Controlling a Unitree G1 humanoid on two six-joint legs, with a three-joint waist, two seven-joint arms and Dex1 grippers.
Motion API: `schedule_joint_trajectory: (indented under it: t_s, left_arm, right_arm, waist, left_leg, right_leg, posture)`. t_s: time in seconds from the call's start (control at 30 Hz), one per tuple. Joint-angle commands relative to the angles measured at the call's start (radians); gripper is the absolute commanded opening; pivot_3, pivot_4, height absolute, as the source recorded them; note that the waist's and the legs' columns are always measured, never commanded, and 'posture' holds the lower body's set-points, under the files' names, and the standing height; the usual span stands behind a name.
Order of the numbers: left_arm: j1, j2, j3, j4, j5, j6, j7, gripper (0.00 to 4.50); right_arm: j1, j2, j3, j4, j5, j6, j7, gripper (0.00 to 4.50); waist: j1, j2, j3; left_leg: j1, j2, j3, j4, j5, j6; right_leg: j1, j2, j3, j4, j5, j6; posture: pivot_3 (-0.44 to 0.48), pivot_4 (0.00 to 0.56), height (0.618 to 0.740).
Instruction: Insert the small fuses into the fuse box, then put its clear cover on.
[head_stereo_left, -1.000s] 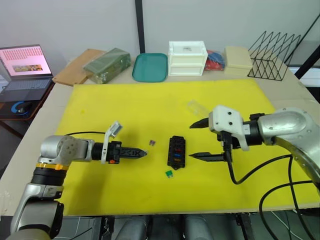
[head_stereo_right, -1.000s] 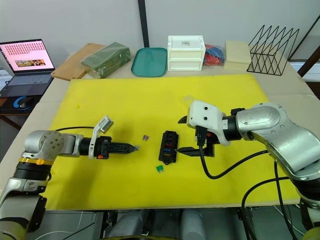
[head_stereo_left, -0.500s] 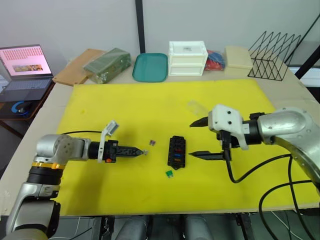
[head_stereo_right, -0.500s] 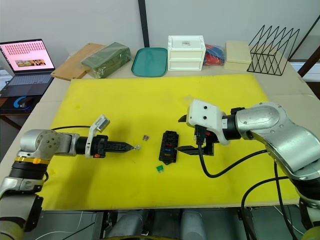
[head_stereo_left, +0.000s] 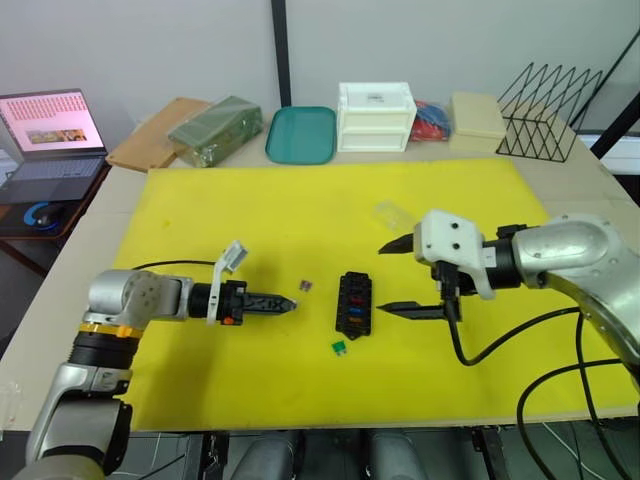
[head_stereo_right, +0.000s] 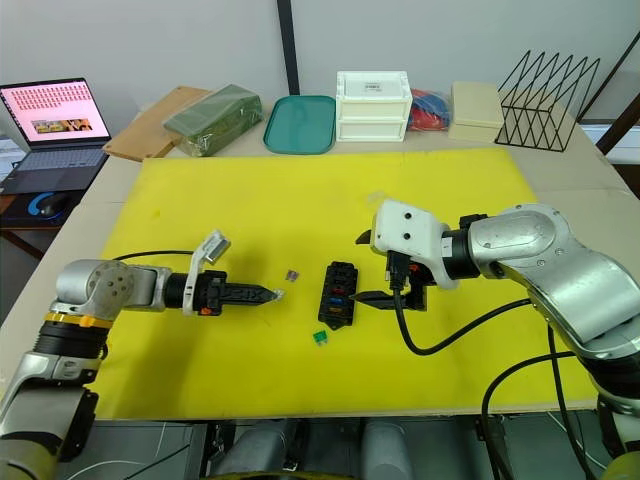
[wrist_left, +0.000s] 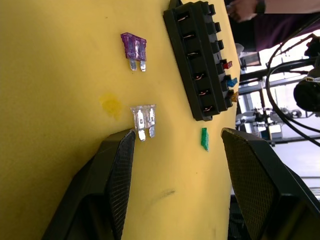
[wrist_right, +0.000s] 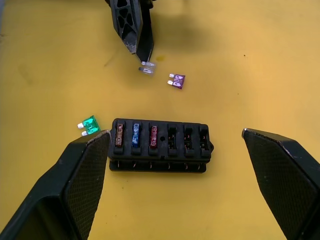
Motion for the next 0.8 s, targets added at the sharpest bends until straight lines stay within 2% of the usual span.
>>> schedule_joint_trajectory:
  t_s: [0.03,0.37,0.47,0.53,0.8]
  left_arm:
    - [-0.016,-0.029,-0.012,0.035,0.023,-0.008,0.025,2.90]
    - [-0.009,-0.048,-0.037,0.100,0.055,-0.065,-0.012,2.90]
    - [0.002,-0.041,-0.050,0.110,0.068,-0.086,-0.025,2.28]
    - [0.008,-0.036,-0.059,0.114,0.079,-0.098,-0.034,1.62]
    - [0.014,-0.032,-0.072,0.141,0.112,-0.143,-0.056,1.62]
  right_arm:
    - [-0.017,0.003,-0.019,-0.022,-0.008,-0.012,-0.008,4.50]
    - [-0.016,0.011,-0.016,-0.022,-0.012,-0.015,-0.008,4.50]
    - [-0.014,0.009,-0.014,-0.022,-0.018,-0.018,-0.007,4.50]
    - [-0.015,0.008,-0.014,-0.021,-0.020,-0.019,-0.006,4.50]
    - [-0.019,0.008,-0.008,-0.015,-0.032,-0.025,0.000,4.50]
  waist:
    - [0.003,0.000,0.000]
    - [0.020,0.000,-0.001]
    - [0.020,0.000,-0.001]
    - [0.019,0.000,-0.001]
    - [0.019,0.001,-0.001]
  left_leg:
    - [0.000,0.000,0.000,0.000,0.000,0.000]
    - [0.000,0.000,0.000,0.001,0.000,0.000]
    - [0.000,0.000,0.000,0.001,0.000,0.000]
    - [0.000,0.000,0.000,0.001,0.000,0.000]
    - [0.001,0.000,0.000,0.001,0.000,0.000]
  right_leg:
    - [0.000,0.000,0.000,0.000,0.000,0.000]
    - [0.001,0.000,0.000,0.000,0.000,0.000]
    - [0.001,0.000,0.000,0.001,0.000,0.000]
    - [0.001,0.000,0.000,0.001,0.000,0.000]
    - [0.001,0.000,0.000,0.001,0.000,0.000]
  posture:
    - [0.000,0.150,0.740]
    - [0.000,0.150,0.740]
    - [0.000,0.150,0.740]
    - [0.000,0.150,0.740]
    - [0.000,0.150,0.740]
